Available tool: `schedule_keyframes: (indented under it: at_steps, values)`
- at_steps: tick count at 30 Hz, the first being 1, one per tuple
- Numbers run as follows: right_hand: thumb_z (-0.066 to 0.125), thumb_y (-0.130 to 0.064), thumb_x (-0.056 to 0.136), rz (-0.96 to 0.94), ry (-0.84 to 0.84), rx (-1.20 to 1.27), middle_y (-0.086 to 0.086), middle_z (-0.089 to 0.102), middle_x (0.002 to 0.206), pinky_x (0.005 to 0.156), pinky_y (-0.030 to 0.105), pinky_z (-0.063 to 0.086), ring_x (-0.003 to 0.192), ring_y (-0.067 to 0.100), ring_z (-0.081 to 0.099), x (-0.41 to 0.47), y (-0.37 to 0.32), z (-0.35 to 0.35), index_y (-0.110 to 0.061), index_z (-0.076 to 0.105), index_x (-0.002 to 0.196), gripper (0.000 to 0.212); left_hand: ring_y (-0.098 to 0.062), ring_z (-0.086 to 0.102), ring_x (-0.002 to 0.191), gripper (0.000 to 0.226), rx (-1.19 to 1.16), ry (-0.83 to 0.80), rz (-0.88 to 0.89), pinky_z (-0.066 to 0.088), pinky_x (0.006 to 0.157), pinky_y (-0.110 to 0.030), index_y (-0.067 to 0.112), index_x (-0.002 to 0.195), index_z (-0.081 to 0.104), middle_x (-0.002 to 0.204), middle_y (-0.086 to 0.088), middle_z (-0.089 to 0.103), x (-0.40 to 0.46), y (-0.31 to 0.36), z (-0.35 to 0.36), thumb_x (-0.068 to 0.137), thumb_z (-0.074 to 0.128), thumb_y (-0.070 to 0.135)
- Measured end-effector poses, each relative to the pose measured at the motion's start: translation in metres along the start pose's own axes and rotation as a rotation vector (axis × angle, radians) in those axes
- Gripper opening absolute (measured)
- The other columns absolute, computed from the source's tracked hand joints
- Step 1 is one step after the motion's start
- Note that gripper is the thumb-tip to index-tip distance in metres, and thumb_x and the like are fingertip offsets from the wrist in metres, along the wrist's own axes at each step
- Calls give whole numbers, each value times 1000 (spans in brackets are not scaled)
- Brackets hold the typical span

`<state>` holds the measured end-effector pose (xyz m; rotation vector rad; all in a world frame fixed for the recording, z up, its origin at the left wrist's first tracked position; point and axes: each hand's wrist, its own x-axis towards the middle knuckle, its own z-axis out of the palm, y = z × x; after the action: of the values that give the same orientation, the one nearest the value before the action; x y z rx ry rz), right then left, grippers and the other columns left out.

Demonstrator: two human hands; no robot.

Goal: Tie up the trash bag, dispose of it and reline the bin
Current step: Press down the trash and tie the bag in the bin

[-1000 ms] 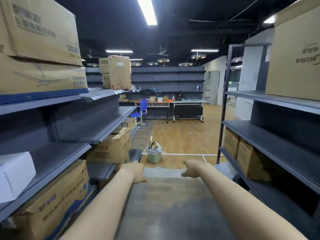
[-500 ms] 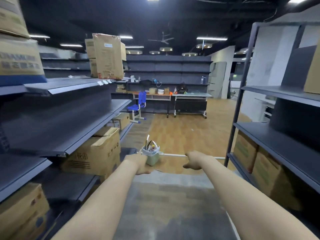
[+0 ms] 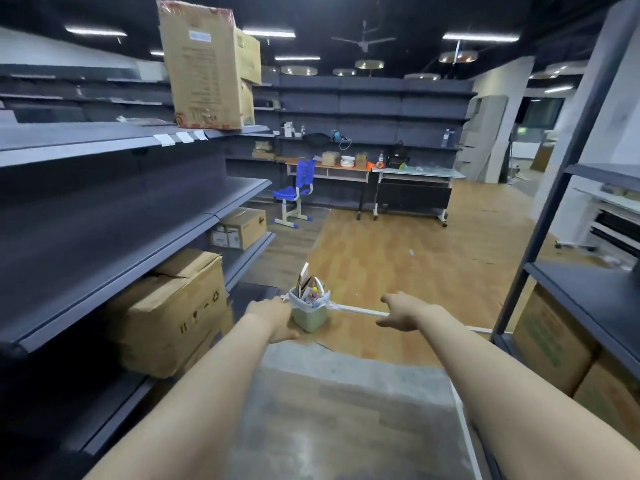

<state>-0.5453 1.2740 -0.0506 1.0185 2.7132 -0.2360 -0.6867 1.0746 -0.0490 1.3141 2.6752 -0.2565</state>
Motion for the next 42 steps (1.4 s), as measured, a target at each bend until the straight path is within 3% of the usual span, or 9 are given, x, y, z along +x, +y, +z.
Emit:
schedule_keyframes:
  at_steps: [13,24,32,42]
  values:
    - [51,-45,92,-77,35,-72,13,30,149,108,37,36,133,29,39,289,66,-101,-15,28,147,66,-27,52,119,57,-14,-34,-109,42,91,-36,15,130,44,132,-7,49,300,-14,-53,89,50,54]
    - [51,-42,93,-79,-55,-146,13,28,150,109,37,33,135,29,38,484,203,-134,-14,26,148,66,-25,52,117,54,-38,-50,-134,41,87,-35,16,129,45,129,-5,50,509,83,-82,90,50,52]
    - [46,-43,96,-168,-66,-263,9,29,151,108,41,30,137,28,35,596,276,-179,-17,24,149,64,-26,52,117,55,-118,-105,-275,44,91,-37,15,131,45,131,-5,50,616,139,-98,90,51,52]
    - [51,-44,93,-360,-121,-310,10,31,150,106,36,36,135,27,37,736,297,-189,-16,26,148,66,-24,55,114,58,-162,-150,-435,43,81,-33,16,126,46,128,-3,53,713,156,-105,86,52,58]
